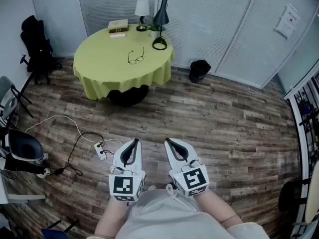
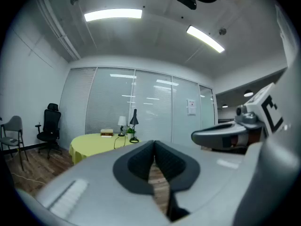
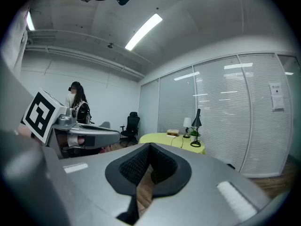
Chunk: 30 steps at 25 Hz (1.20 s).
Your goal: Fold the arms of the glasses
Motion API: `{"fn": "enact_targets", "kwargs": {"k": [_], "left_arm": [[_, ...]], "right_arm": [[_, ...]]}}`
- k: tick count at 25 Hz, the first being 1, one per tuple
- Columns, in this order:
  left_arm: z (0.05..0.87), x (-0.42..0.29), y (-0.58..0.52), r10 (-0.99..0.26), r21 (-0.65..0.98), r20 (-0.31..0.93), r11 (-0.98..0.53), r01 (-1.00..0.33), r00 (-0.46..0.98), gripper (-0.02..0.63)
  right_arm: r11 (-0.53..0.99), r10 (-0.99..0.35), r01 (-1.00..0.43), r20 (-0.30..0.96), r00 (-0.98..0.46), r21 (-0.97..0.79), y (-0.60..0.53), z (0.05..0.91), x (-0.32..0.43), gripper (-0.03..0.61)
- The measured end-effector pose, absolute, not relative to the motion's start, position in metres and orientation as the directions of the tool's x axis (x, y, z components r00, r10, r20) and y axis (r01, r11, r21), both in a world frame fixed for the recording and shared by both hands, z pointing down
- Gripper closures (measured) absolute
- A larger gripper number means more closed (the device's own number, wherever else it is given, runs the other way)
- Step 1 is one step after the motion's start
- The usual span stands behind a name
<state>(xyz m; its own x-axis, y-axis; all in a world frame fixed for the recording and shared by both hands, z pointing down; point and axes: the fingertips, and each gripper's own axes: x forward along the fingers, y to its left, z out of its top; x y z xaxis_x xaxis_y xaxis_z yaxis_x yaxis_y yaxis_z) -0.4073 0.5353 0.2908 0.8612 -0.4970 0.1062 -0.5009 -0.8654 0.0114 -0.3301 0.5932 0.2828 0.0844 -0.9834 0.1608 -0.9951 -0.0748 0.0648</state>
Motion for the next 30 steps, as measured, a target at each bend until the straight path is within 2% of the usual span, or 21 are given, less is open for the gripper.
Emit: {"fn": "enact_targets", "kwargs": {"k": [19,30], "left_arm": [[0.308,-0.404,0.509,-0.496,0.037,0.148,-0.862,-0.506,0.856,0.606],[0.338,-0.336,0.440,-0.579,0.034,0.202,-0.802,-0.597,0.790,0.606]], "right_arm": [[-0.066,-0.980,-0.997,0.184,0.070,0.026,0.570,0.307,-0.326,0.580],[-0.016,-0.974,-1.000,0.226,0.013,-0.015,0.498,0.343,-0.233,0.580]]}}
